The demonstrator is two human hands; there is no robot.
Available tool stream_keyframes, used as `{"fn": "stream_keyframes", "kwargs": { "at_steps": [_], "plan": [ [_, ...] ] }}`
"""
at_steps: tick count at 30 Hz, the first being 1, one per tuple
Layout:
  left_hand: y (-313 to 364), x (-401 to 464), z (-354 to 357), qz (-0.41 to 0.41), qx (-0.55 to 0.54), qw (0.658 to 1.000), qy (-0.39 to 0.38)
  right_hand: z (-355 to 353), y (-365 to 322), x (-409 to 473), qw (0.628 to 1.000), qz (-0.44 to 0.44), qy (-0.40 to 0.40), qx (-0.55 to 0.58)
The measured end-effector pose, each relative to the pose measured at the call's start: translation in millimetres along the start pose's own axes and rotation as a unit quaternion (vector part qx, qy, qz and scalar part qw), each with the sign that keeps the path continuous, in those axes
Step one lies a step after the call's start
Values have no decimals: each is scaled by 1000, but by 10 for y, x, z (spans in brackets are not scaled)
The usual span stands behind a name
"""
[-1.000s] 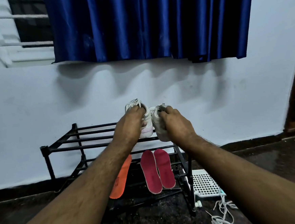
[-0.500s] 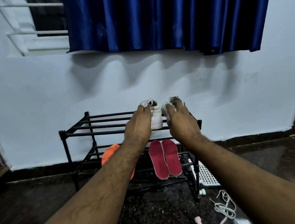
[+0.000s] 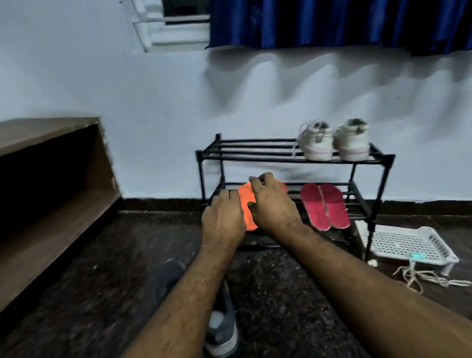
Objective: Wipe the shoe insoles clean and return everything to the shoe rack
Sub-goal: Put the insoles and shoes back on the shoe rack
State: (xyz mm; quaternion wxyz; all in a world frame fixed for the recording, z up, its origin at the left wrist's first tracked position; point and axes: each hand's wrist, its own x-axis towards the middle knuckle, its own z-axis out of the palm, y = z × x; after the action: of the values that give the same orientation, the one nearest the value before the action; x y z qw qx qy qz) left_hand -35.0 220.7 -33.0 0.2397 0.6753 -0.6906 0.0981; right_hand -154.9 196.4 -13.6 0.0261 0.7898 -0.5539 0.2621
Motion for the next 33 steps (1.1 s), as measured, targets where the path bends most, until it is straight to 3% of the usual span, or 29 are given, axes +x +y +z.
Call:
{"fn": "stream_keyframes", "kwargs": {
  "at_steps": [4, 11, 17, 21, 26, 29, 33],
  "plan": [
    [-640, -565, 188, -81, -12, 992, -91, 586, -440, -304, 997, -20, -69, 36],
    [-1295, -1090, 646, -193, -112, 940, -258, 1414, -660, -843, 970, -6, -243, 14],
    [-1286, -1340, 1151, -206, -17, 895, -396, 1785, -528, -1140, 938, -5, -347, 4],
    [-1275, -1318, 1214, -216, 10, 892, -397, 1972, -482, -1254, 915, 8, -403, 0],
    [-1344, -1336, 1281, -234, 36, 839, -490, 2020, -478, -1340, 894, 16, -447, -14],
    [-1342, -1324, 1278, -214, 32, 851, -478, 2015, -501, -1402, 898, -9, -436, -54],
    [-1278, -1293, 1227, -212, 33, 890, -402, 1920, -466, -1400, 920, -20, -387, -62]
  ]
}}
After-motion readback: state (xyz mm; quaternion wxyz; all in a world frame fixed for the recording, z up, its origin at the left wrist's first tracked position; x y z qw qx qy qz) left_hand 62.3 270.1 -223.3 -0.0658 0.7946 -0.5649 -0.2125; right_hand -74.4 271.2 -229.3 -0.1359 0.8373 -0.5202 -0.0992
